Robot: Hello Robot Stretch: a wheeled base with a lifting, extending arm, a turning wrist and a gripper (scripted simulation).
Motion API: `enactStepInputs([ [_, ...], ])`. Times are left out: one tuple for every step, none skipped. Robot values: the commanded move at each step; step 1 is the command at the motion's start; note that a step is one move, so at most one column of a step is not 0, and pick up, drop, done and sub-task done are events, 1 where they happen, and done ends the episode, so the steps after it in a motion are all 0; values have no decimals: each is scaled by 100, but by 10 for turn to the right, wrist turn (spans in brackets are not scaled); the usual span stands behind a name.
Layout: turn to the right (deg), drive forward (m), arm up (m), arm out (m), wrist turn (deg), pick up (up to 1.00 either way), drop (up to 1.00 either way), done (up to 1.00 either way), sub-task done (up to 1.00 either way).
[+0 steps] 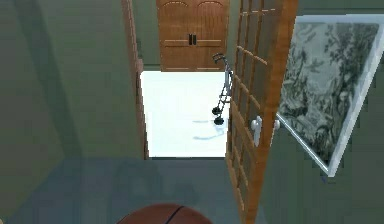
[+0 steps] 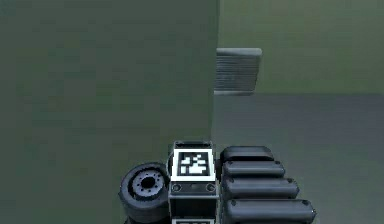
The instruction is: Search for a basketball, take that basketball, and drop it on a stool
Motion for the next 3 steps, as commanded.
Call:
enactStepInputs([
  [-90,0,0,0,0,0,0,0,0],
  [0,75,0,0,0,0,0,0,0],
  [30,0,0,0,0,0,0,0,0],
])
